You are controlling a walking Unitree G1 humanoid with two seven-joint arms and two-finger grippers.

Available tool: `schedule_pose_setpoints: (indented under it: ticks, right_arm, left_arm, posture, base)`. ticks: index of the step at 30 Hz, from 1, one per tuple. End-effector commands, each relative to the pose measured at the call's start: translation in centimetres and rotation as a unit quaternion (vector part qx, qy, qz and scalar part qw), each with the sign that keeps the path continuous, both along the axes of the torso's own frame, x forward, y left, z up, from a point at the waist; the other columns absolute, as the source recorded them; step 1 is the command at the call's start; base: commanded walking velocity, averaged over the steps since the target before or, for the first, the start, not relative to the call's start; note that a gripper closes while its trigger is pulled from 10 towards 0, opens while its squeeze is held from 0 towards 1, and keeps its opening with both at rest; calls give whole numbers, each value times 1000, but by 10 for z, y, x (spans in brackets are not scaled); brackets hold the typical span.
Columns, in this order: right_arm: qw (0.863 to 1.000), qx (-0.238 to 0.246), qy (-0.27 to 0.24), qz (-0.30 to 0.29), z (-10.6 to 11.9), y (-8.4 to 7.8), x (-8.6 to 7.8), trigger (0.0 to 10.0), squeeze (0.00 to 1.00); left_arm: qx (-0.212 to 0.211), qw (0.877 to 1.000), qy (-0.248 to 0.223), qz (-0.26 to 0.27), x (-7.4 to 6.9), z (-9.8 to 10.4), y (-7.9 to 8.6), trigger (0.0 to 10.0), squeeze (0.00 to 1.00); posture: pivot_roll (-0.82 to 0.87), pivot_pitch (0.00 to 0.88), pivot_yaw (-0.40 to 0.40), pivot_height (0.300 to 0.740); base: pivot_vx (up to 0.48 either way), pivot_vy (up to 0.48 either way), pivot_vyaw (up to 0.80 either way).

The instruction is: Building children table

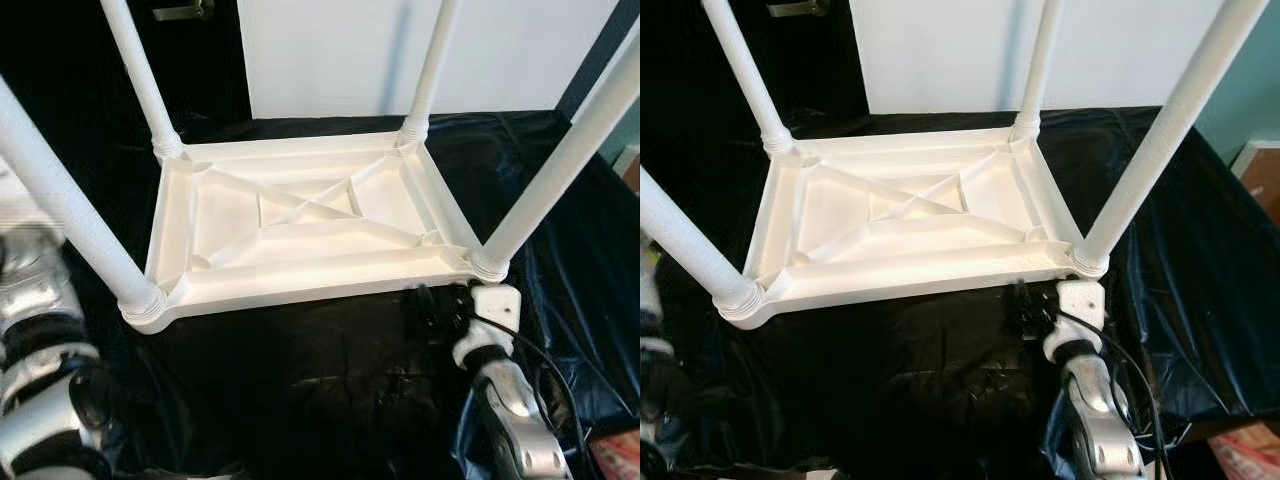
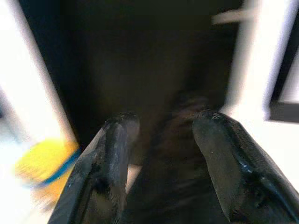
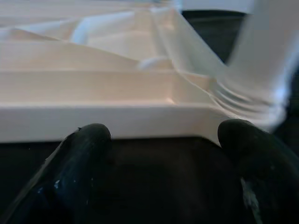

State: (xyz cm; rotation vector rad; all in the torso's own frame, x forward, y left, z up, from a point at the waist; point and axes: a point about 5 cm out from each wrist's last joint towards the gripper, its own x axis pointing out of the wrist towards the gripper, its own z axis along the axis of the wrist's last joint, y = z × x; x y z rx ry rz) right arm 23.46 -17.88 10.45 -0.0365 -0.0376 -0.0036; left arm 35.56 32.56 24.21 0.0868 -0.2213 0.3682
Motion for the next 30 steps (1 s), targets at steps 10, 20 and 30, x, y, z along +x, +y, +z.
schedule_pose_setpoints:
  ticks: [10,20,30]
  right_arm:
    - [997,32,48,-51,-7,-16,-14,10000,0]
    - [995,56,56,-64,-4,-17,19,10000,0]
    - [992,69,83,-72,-3,-24,55,10000,0]
  left_arm:
    - [-63,946,-49,-313,18,-25,-82,10000,0]
    - [-71,868,-49,-488,-3,-44,-117,10000,0]
    - [-96,805,-55,-583,-42,-55,-134,10000,0]
  posture:
    - [-165,112,-17,740]
    - [-143,112,-55,740]
    - [-93,96,-76,740]
  base:
    - [0,0,0]
    - [0,0,0]
    - [0,0,0]
